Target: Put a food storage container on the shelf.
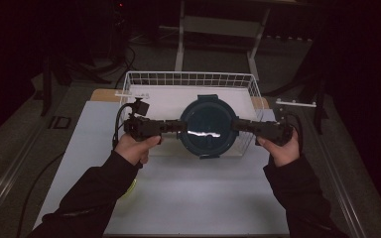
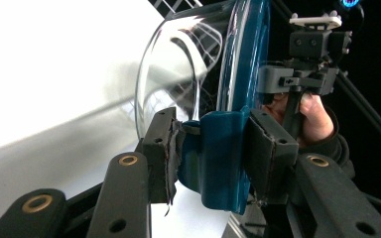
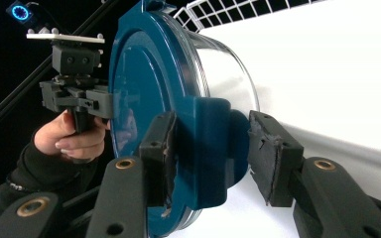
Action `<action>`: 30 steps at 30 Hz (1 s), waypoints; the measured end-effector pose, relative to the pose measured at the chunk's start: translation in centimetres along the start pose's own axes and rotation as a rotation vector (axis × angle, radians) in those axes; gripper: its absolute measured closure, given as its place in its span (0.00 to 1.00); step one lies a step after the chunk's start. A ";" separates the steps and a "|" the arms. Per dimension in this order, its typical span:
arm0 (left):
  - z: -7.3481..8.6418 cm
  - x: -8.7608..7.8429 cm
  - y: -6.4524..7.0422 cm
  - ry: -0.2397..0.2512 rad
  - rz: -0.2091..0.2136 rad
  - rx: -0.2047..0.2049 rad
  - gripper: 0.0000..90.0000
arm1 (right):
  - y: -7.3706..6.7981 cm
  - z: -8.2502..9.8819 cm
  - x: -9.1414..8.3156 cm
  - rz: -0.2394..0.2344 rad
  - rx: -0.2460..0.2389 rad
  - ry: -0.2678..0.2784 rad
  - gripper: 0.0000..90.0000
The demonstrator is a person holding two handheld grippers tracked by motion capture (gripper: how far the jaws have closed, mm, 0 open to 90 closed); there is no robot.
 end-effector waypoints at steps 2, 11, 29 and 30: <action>-0.4 -0.3 -0.2 0.016 -0.006 -0.004 0.64 | 0.1 -0.8 0.3 0.000 0.002 -0.004 0.62; -2.4 -1.0 -2.2 0.018 -0.013 -0.036 0.64 | 0.9 -3.4 1.9 0.010 0.029 -0.014 0.62; -4.5 -1.0 -5.0 0.029 0.037 -0.144 0.61 | 2.3 -5.6 3.4 0.022 0.153 -0.030 0.59; -4.7 -0.9 -5.4 0.028 0.042 -0.156 0.61 | 2.4 -5.7 3.4 0.027 0.151 -0.036 0.58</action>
Point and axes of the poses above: each handheld gripper's, and its own axes: x roughly forward along the jaws, z roughly out of its underside, y roughly to its right, the point moved 4 cm from there along x, roughly forward along the jaws, and after that the axes turned 9 degrees about -y, right-handed, at the moved point
